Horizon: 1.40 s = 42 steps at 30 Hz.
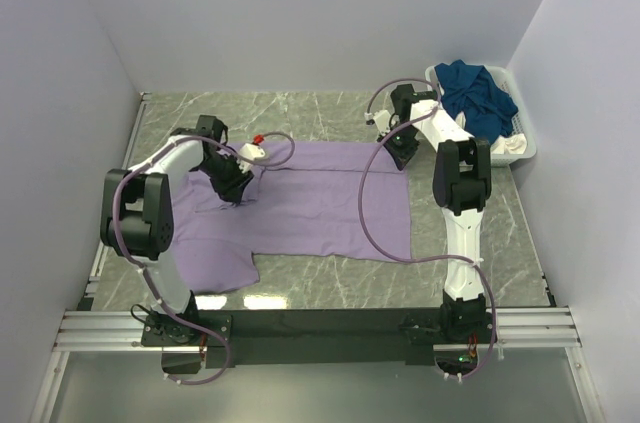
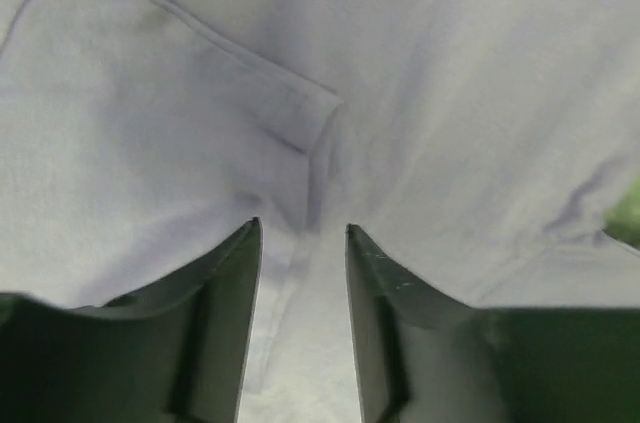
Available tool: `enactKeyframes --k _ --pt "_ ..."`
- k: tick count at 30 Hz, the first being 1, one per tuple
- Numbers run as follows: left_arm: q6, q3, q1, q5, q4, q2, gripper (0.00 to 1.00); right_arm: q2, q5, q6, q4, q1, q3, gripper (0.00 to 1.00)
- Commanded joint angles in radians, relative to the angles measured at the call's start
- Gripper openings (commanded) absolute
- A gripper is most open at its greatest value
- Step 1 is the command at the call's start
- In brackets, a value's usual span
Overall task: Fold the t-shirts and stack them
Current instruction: Fold the tshirt
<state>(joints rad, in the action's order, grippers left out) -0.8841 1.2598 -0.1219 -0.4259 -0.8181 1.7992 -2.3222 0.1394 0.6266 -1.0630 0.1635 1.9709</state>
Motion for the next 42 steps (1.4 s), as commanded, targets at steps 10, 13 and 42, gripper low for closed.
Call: enactKeyframes --k 10,13,42 --pt "0.213 0.398 0.272 -0.212 0.029 0.115 0.55 0.020 0.031 -0.122 0.078 -0.019 0.106 0.08" --pt "0.312 0.444 0.310 -0.185 0.102 0.187 0.52 -0.028 0.068 -0.201 0.043 -0.015 0.178 0.06" --pt "0.580 0.467 0.432 -0.074 0.247 0.327 0.55 -0.102 -0.213 -0.295 0.038 0.010 0.268 0.02"
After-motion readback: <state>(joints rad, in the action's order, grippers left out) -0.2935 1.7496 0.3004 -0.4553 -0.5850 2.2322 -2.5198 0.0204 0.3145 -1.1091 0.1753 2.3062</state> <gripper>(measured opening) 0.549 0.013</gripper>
